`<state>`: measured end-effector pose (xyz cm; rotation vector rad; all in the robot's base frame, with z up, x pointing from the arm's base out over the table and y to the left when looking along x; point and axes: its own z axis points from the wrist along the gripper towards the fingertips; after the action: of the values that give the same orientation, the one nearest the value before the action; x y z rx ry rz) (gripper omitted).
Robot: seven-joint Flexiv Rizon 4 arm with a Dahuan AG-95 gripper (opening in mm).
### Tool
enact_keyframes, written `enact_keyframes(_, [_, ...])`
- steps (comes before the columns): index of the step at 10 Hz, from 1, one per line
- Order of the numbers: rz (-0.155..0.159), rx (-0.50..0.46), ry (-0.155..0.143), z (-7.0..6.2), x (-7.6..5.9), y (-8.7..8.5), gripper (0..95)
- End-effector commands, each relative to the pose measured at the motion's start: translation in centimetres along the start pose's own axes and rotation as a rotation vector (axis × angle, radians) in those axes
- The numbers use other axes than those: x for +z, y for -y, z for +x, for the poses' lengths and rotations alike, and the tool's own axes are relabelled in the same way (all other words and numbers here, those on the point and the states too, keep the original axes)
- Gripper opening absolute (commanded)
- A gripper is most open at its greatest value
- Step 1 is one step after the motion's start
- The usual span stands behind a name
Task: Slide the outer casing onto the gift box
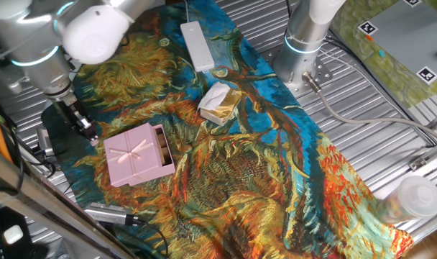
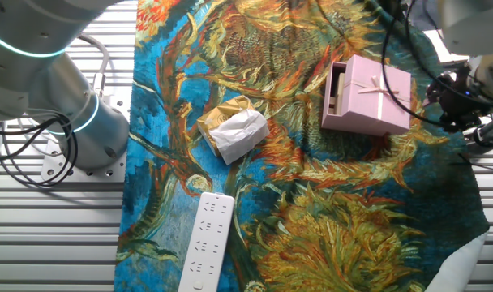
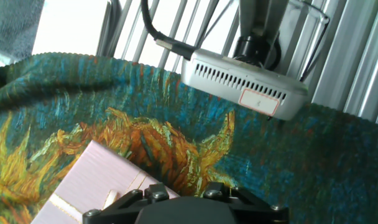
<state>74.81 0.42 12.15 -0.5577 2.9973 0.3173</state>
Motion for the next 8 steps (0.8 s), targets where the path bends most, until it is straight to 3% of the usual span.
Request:
enact_keyframes(1, [0.001,-0.004,0.015,-0.7,0.0,0.1,38.0])
enact_keyframes(5, [0.003,-0.004,0.041,-1.5,0.4,0.4,38.0])
enact_keyframes(8, [0.000,-0.001,0.045,-2.1,0.7,0.4,38.0])
